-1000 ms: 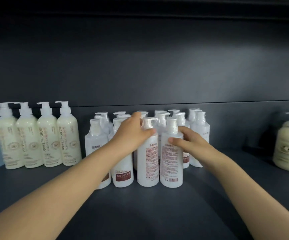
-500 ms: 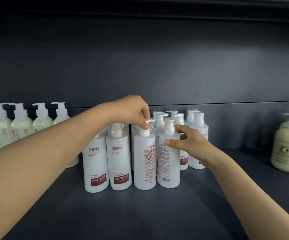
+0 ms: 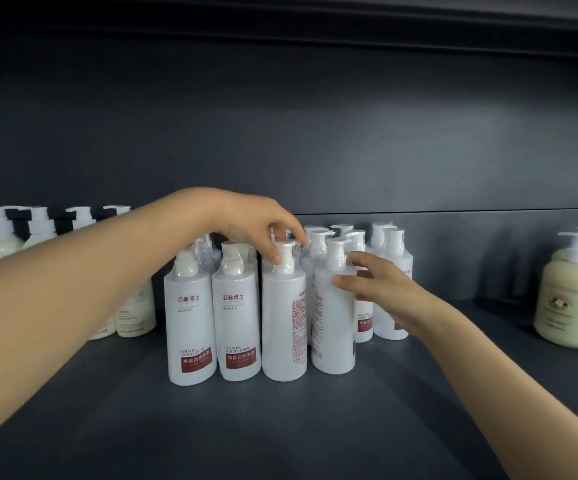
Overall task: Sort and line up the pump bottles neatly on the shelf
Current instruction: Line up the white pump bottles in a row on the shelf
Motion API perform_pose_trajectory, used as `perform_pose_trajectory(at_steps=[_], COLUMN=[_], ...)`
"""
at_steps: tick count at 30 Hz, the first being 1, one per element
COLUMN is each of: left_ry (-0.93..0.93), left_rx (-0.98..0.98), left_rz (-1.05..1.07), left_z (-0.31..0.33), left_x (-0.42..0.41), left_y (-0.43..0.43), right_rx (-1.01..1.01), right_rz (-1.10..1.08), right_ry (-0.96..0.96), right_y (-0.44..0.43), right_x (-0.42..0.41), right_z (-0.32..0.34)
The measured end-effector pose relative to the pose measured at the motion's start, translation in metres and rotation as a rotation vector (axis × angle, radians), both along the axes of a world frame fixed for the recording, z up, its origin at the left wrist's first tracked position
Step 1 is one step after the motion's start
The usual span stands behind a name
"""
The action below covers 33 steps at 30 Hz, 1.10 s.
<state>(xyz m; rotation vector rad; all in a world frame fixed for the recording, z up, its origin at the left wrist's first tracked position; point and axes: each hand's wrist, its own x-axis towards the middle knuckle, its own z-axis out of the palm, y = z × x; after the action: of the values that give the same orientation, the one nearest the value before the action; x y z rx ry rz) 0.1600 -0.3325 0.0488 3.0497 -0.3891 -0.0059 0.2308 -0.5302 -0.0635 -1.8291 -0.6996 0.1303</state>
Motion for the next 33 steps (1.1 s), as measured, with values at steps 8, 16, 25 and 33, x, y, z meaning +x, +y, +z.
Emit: perform_pose_trajectory(at_steps=[8, 16, 25, 33], left_ry=[-0.107, -0.304, -0.445, -0.209], left_rx=[-0.087, 0.063, 0.429, 0.008], left_rz=[-0.016, -0.049, 0.105, 0.023], left_z=[-0.004, -0.017, -0.029, -0.028], left_x=[0.010, 0.015, 0.013, 0.008], left_y=[0.004, 0.007, -0.001, 0.009], right_rx=[0.007, -0.009, -0.003, -0.050], right_rz=[-0.063, -0.224, 0.004, -0.243], right_ry=[-0.055, -0.180, -0.048, -0.194], right_y=[-0.005, 0.010, -0.007, 0.010], right_x=[0.009, 0.001, -0.008, -0.012], right_z=[0.002, -0.006, -0.001, -0.012])
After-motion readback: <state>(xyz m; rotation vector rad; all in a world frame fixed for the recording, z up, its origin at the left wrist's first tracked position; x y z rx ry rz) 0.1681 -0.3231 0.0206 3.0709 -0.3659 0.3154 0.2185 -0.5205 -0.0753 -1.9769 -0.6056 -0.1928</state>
